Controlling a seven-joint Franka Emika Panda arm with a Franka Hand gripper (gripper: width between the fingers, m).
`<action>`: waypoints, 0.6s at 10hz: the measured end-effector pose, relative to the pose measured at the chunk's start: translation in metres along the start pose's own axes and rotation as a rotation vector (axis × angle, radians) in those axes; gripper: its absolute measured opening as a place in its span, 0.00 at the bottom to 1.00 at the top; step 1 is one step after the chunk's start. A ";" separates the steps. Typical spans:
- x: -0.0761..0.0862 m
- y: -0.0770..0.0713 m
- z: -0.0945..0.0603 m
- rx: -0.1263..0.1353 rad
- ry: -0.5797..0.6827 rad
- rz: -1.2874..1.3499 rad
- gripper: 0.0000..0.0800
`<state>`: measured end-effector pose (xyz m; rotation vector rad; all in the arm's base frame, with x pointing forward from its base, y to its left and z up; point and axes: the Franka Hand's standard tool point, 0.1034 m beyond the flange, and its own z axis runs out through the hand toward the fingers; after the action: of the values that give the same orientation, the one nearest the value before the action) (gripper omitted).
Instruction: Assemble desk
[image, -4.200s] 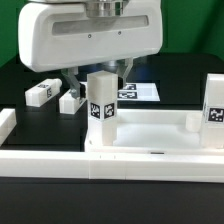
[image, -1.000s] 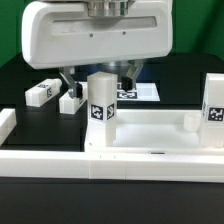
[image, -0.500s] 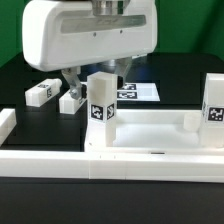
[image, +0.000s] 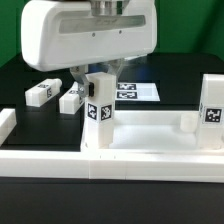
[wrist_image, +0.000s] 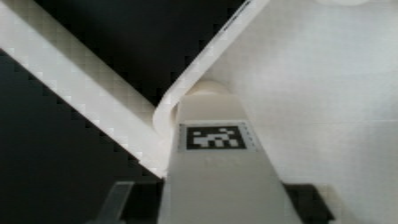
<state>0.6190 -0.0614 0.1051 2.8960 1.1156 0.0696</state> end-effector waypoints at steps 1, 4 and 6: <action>0.000 0.000 0.000 0.001 0.000 0.071 0.36; -0.001 -0.001 0.000 0.013 0.001 0.429 0.36; -0.002 -0.002 0.001 0.048 0.015 0.698 0.36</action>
Offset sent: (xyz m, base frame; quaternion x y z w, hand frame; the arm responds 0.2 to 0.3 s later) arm -0.0062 0.0030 0.0010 0.0287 0.0003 0.2985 0.9540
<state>0.6163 -0.0617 0.1044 3.1695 0.0610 0.0812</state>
